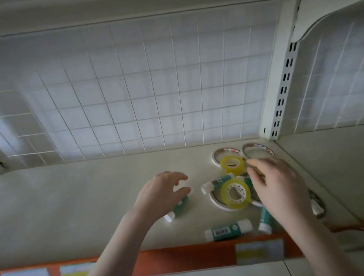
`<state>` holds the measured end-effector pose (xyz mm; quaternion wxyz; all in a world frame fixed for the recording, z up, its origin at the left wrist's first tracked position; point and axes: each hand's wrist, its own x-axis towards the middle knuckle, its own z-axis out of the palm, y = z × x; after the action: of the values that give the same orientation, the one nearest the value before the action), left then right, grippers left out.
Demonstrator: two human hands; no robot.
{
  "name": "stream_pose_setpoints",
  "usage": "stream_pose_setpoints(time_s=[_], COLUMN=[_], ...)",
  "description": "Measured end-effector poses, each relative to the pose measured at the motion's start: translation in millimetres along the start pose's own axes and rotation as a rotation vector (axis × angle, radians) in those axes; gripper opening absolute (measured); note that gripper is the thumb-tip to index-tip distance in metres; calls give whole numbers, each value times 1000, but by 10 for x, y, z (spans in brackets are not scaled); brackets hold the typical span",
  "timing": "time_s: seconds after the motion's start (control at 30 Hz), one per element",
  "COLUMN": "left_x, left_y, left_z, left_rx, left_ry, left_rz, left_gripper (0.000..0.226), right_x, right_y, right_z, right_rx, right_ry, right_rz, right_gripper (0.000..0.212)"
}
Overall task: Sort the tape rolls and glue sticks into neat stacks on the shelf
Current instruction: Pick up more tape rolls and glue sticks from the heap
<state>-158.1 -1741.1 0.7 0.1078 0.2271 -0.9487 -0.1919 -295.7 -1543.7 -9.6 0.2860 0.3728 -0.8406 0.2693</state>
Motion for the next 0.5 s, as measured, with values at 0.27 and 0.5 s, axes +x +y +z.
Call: stream_pose_setpoints(time_s=[0.27, 0.5], left_x=[72, 83], left_y=[100, 95], left_z=[24, 2], left_rx=[69, 105], left_ry=[-34, -71], left_rz=[-13, -65], left_gripper=[29, 20], right_x=[84, 100], right_y=[-55, -85], right_z=[23, -110], right_rx=[112, 43], right_ry=[-346, -614], right_rz=[-165, -278], right_gripper=[33, 77])
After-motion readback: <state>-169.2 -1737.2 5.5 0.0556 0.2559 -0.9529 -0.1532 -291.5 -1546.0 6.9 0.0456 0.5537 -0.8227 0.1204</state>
